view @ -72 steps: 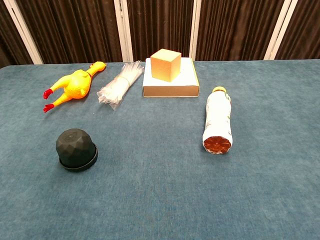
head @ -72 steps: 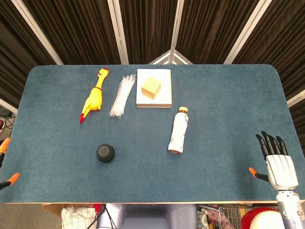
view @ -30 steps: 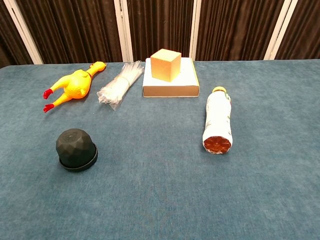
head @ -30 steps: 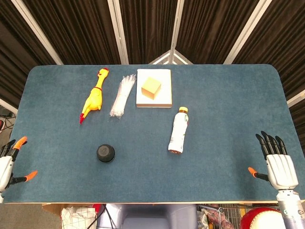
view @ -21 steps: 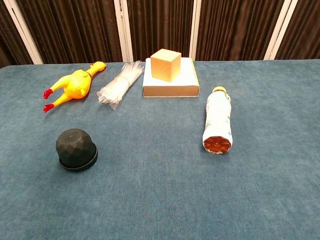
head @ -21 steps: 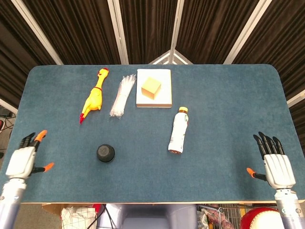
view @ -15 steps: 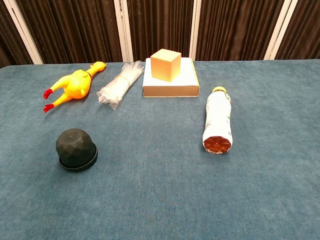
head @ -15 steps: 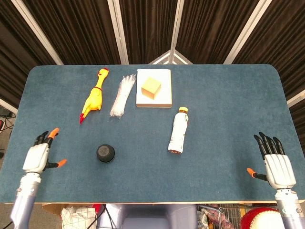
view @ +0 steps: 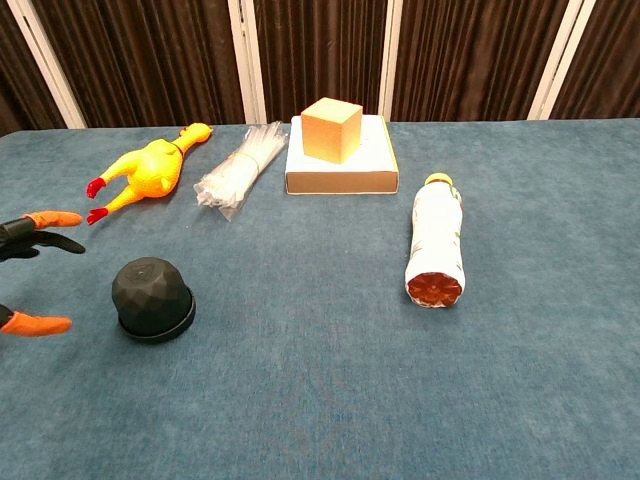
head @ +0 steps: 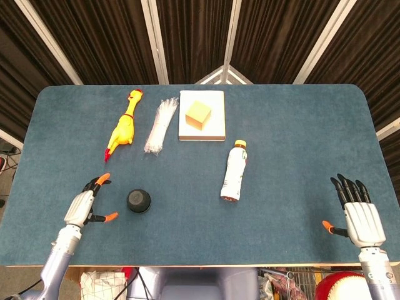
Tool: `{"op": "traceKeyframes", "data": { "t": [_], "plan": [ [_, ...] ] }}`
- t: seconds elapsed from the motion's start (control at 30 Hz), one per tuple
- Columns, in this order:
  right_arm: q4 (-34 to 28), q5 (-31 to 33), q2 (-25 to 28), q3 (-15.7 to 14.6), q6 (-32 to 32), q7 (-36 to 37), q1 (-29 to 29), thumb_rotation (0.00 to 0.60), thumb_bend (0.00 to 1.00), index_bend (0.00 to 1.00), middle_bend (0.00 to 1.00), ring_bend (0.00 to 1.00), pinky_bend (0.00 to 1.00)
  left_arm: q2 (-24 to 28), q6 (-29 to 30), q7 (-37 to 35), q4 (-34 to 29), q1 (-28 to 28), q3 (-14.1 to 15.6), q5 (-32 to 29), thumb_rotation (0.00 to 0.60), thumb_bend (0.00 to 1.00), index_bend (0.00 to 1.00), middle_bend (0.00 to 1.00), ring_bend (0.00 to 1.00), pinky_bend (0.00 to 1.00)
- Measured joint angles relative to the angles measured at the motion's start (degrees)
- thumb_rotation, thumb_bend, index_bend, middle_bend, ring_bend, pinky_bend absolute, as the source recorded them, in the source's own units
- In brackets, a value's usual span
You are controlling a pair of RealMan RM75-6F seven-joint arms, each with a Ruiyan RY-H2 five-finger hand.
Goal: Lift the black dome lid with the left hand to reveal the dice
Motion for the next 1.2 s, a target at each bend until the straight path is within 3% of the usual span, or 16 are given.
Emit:
{"op": "traceKeyframes", "data": {
  "t": [0.47, 1.2],
  "plan": [
    [0.48, 0.31, 0.05, -0.08, -0.09, 0.9, -0.11, 0.6, 0.15, 0.0, 0.0, 0.1, 0.0, -4.2, -1.36, -2.17, 2.74, -1.7, 0.42, 0.64, 0.6, 0.0, 0.08, 0.17, 0.0, 0.0],
    [0.36, 0.68, 0.16, 0.33, -0.69, 2.26, 0.47, 0.6, 0.15, 0.0, 0.0, 0.11, 0.0, -9.11, -1.87, 0.19, 4.96, -3.31, 0.94, 0.2, 0.6, 0.0, 0.08, 0.18, 0.0, 0.0]
  ]
}}
